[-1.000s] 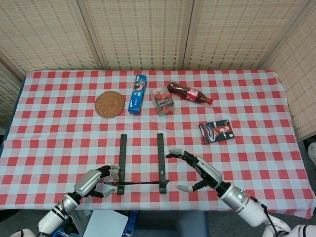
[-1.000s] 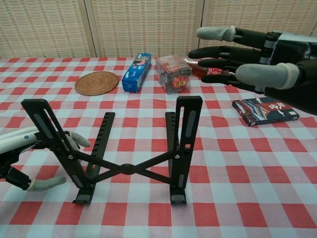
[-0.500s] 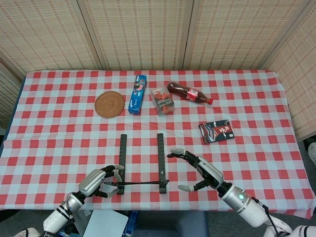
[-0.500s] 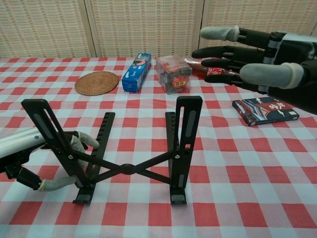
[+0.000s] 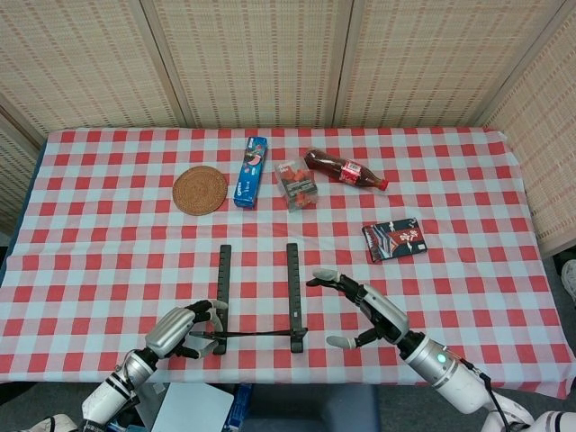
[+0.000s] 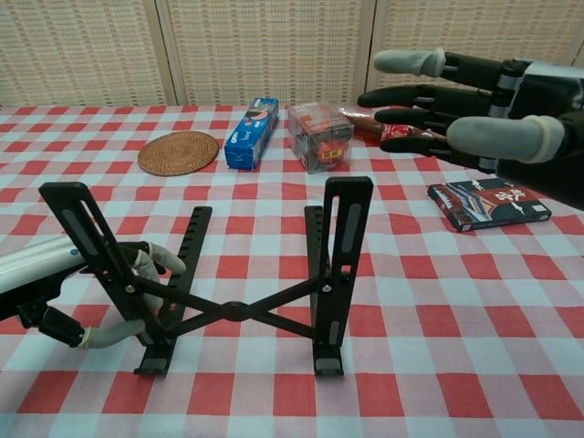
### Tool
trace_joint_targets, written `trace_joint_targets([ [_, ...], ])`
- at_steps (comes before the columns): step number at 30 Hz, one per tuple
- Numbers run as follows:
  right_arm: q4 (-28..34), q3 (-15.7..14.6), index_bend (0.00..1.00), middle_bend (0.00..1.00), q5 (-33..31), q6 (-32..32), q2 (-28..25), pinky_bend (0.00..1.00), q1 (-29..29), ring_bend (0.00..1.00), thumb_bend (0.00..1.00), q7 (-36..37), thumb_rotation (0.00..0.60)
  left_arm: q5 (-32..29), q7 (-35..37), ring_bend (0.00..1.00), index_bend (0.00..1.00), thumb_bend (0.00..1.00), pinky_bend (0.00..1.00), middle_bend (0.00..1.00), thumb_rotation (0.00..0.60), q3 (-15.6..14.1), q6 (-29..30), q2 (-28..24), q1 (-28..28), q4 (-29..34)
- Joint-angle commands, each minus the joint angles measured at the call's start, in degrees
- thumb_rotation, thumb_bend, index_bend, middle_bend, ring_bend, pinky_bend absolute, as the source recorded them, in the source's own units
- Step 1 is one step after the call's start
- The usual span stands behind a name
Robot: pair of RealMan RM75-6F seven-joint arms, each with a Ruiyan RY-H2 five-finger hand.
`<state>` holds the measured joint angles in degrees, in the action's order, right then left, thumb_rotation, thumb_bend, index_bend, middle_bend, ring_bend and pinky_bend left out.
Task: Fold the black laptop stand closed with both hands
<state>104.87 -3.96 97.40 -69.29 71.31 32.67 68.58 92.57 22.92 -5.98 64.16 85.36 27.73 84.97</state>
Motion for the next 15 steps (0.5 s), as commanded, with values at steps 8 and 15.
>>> trace_joint_targets([
  [8, -0.1, 0.1, 0.12, 0.19, 0.0, 0.0, 0.0, 0.05, 0.0, 0.04, 0.15, 0.3, 0.600, 0.0, -1.1, 0.19, 0.49, 0.35, 0.31, 0.21, 0.600, 0.0, 0.3, -0.3, -0.3, -0.5],
  [15, -0.1, 0.0, 0.12, 0.19, 0.1, 0.0, 0.0, 0.05, 0.0, 0.04, 0.15, 0.2, 0.600, 0.3, -1.6, 0.19, 0.50, 0.35, 0.31, 0.21, 0.600, 0.0, 0.5, -0.2, -0.3, -0.8],
])
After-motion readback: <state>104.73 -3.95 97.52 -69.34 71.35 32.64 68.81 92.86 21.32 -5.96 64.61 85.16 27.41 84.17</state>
